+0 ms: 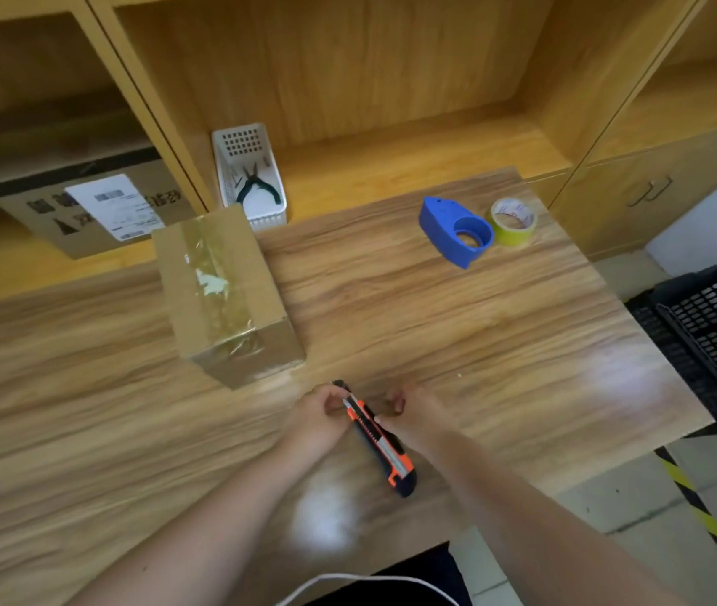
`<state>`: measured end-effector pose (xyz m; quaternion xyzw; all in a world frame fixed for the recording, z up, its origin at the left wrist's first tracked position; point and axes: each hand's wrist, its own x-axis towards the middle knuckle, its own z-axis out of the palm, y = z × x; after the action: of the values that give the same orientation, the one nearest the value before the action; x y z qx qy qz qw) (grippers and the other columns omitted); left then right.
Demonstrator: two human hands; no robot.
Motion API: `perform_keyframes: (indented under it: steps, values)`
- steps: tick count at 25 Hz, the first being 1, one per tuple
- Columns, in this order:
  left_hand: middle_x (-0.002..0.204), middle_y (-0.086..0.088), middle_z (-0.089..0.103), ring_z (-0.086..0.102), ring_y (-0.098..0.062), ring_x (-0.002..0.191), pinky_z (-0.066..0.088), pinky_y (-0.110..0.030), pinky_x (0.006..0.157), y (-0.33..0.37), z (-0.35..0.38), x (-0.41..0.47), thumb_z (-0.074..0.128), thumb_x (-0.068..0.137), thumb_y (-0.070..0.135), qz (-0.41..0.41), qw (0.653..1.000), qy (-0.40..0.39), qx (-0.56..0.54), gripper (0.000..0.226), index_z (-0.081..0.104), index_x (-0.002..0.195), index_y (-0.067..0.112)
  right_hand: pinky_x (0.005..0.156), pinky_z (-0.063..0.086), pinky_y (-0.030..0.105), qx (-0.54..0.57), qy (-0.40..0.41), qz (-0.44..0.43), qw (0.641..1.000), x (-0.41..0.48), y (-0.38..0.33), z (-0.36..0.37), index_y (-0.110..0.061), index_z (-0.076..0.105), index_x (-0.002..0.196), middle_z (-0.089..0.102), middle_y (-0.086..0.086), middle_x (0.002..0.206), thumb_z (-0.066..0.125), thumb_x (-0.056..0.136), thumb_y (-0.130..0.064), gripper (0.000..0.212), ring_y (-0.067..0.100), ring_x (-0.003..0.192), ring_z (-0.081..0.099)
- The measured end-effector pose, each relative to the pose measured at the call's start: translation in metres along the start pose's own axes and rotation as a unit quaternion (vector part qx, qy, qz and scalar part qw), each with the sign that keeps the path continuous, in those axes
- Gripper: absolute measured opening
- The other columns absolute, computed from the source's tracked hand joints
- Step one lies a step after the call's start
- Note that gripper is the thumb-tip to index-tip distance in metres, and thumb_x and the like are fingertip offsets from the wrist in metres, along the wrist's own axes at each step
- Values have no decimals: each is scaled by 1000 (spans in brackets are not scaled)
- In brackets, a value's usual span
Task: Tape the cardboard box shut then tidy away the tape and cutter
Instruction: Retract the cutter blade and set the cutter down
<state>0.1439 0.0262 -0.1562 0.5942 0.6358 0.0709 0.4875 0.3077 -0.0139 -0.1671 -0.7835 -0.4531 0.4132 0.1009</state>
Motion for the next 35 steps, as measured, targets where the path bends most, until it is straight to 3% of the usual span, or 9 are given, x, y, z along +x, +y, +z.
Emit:
perform_keyframes:
  steps: [4,7,12,18,21,23,26,30,35]
  values:
    - [91,4,63,60,-13,90,45,-18,69,-14,7,-5,62,75,2,-35,999,-21,-22,32,65,99,22,84,48,38,-122,10,16,992,-17,0,30,-15,48,117,57,3,113,74,66,-52,68,25,110,53]
    - [91,0,64,64,-20,89,54,-31,80,-27,15,-5,62,76,5,-69,996,-33,-39,29,66,102,18,82,48,39,-156,33,-4,987,-20,-4,45,-12,43,115,53,6,118,69,73,-44,59,27,112,50]
    - [89,-14,66,65,-25,66,60,-36,63,-11,18,-5,49,98,22,-91,985,-75,-126,20,63,102,8,61,43,33,-2,66,-13,998,-24,-15,38,-13,46,98,53,5,100,64,76,-43,41,25,84,59]
    - [79,-7,65,65,-20,62,54,-28,51,33,-4,4,40,101,26,-58,974,-65,-209,20,55,100,14,66,39,27,138,122,-108,977,-18,-33,8,-21,51,96,53,0,92,71,78,-28,27,15,77,51]
    - [87,-7,68,69,-21,66,56,-28,56,51,-17,5,39,101,25,-18,975,-72,-211,21,56,101,13,58,47,37,347,65,-43,935,-11,-46,-6,-16,53,92,60,5,70,60,88,-29,15,23,57,56]
    - [83,-6,68,69,-17,58,57,-25,53,59,-21,3,41,101,24,7,972,-81,-220,21,56,107,10,48,47,33,408,22,14,913,-10,-55,-17,-8,56,91,62,11,62,57,87,-42,34,27,46,58]
    - [84,-7,69,69,-20,60,57,-26,54,69,-22,2,43,101,24,32,970,-77,-227,21,57,110,11,44,47,28,408,18,55,911,-11,-66,-29,-4,62,84,63,11,63,61,82,-50,46,27,47,59]
    - [88,-11,70,70,-25,67,59,-35,65,78,-22,10,42,100,24,33,971,-57,-231,21,59,107,13,46,46,31,437,17,32,899,-5,-69,-42,1,62,89,61,12,65,59,88,-32,34,28,52,56]
    - [78,-6,68,67,-22,61,57,-31,58,104,-30,33,42,101,22,15,970,-43,-240,21,60,104,12,57,51,35,455,-99,-33,884,15,-61,-69,-12,62,105,64,18,88,50,94,-14,16,28,64,60]
